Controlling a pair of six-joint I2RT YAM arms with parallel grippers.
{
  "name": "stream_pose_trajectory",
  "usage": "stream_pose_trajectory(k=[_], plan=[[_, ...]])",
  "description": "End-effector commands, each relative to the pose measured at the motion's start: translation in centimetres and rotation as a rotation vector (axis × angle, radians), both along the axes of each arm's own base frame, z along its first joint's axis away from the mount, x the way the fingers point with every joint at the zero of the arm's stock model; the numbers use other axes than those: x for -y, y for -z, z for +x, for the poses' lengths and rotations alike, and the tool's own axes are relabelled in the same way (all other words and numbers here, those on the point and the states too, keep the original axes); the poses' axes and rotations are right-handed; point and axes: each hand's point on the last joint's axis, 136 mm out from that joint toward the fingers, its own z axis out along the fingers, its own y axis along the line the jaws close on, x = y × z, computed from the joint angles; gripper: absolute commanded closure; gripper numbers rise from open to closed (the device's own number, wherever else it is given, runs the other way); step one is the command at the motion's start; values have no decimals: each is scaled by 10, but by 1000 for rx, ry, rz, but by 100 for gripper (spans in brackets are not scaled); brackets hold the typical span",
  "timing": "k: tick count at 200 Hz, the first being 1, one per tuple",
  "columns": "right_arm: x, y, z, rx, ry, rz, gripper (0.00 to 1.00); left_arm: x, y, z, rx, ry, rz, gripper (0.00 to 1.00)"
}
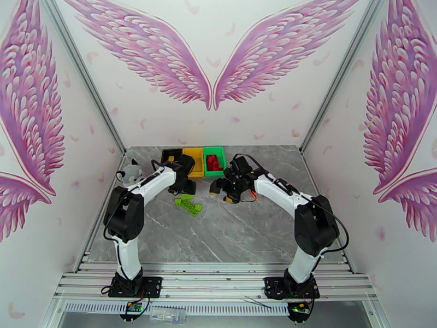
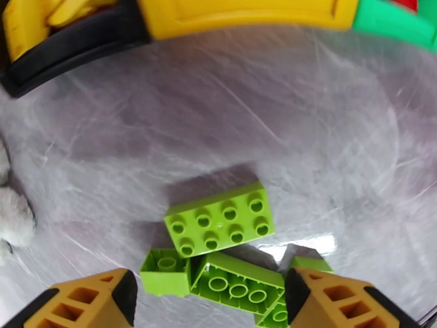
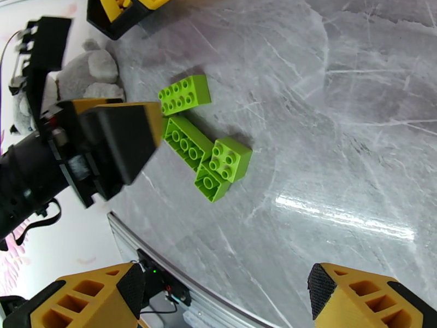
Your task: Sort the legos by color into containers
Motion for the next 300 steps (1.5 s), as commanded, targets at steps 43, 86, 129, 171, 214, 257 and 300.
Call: stream_pose_trajectory(k=[43, 86, 129, 171, 214, 257, 300], plan=[[9, -9, -4, 3, 3, -24, 15, -4, 23, 7, -75, 178, 220, 16], [10, -11, 0, 0, 4, -28, 15, -14, 37, 10, -117, 180, 243, 16], [10, -11, 3, -1, 7, -37, 15, -11, 50, 0, -166, 178, 165, 24], [12, -8, 2, -7, 9, -42, 15, -2, 52, -7, -164, 153, 98, 42], [12, -6, 1, -9, 6, -38, 15, 7, 45, -6, -138, 134, 63, 52], [12, -4, 3, -12, 9, -37, 16, 23, 23, -3, -75, 160, 26, 60], [10, -3, 9, -9, 7, -31, 16, 27, -11, 3, 12, 148, 9, 63]])
